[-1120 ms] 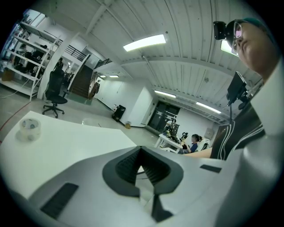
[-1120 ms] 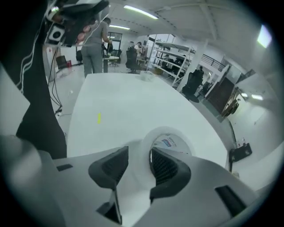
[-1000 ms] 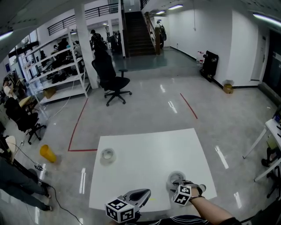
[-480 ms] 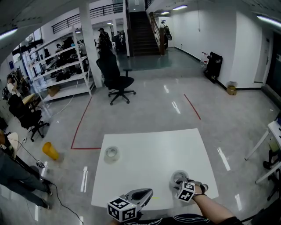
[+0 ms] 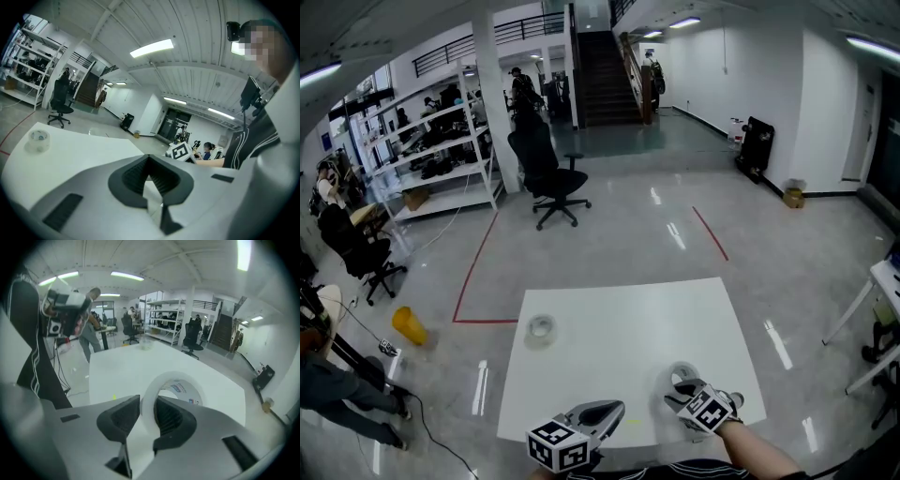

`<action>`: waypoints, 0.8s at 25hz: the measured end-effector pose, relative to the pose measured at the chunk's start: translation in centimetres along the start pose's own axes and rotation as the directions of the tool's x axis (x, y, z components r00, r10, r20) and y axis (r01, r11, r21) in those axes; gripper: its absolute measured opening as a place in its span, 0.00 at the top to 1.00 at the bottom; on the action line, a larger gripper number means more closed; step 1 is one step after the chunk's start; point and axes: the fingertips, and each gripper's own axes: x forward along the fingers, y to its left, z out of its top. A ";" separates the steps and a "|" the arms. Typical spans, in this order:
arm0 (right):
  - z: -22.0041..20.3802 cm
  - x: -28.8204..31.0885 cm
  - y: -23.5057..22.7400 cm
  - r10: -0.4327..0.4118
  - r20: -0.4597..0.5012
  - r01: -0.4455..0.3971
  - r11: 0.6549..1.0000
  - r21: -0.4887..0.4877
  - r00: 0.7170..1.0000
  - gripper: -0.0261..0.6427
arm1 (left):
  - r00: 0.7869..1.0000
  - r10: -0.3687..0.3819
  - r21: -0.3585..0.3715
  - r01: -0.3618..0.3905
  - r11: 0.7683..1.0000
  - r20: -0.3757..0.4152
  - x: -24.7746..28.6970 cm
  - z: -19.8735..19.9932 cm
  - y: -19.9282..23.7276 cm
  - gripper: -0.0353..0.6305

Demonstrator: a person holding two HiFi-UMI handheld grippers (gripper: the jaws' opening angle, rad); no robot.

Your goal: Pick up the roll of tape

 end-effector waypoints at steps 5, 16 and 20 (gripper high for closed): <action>5.6 -5.1 1.1 0.008 0.234 -0.035 0.993 0.112 0.972 0.81 | 1.000 -0.010 0.018 0.010 1.000 0.011 -0.5 0.8 -0.7 0.94; 11.2 -13.3 4.6 0.058 0.532 -0.189 0.962 0.195 0.845 0.81 | 0.998 -0.027 0.039 0.025 0.999 0.063 -2.0 2.7 -1.6 0.94; 10.3 -13.9 4.9 0.059 0.551 -0.225 0.944 0.240 0.832 0.81 | 0.997 -0.040 0.039 0.038 0.998 0.059 -1.9 2.5 -2.3 0.94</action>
